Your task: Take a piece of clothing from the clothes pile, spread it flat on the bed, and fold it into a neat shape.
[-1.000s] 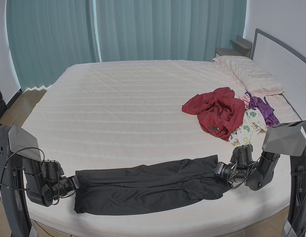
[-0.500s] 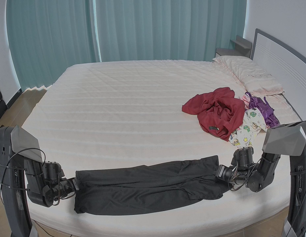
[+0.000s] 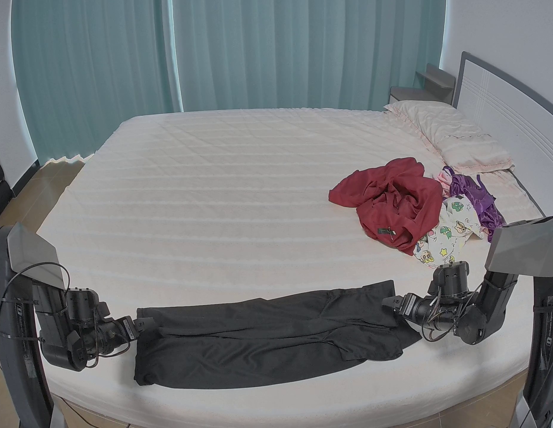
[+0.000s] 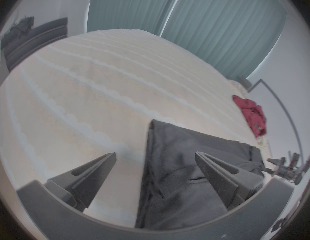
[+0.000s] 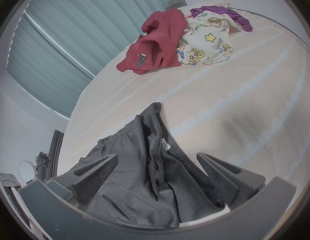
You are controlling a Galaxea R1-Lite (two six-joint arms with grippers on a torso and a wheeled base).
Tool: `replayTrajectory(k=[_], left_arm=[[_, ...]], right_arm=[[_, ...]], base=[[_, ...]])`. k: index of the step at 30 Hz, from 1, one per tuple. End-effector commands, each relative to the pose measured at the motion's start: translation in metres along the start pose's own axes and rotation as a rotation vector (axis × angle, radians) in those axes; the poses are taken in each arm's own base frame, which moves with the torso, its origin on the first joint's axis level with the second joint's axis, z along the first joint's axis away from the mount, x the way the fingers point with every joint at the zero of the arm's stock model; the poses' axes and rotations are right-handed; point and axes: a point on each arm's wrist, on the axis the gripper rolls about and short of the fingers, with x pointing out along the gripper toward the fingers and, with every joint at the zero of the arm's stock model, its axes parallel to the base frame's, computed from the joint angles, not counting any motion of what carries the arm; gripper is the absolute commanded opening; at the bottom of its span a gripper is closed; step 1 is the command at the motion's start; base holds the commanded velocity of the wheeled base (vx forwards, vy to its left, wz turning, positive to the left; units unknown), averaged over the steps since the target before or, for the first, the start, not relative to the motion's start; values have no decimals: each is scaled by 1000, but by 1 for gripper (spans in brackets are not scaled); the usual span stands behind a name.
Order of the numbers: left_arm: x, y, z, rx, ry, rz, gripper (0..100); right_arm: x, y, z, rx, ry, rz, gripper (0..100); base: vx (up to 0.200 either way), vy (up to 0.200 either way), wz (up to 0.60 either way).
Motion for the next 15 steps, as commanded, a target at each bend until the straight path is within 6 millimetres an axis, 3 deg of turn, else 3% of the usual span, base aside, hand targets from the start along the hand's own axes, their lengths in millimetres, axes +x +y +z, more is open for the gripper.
replayTrajectory(k=[1, 10, 15], left_arm=[[-29, -5, 17, -19, -21, -148, 100], [-8, -14, 23, 25, 51, -161, 100], [9, -13, 13, 167, 105, -93, 100]], right_arm=[[-20, -5, 7, 19, -32, -5, 100], [-25, 2, -6, -16, -45, 41, 100], [-25, 4, -10, -23, -34, 44, 100]], base=[[0, 0, 0], [0, 0, 0], [0, 0, 0]])
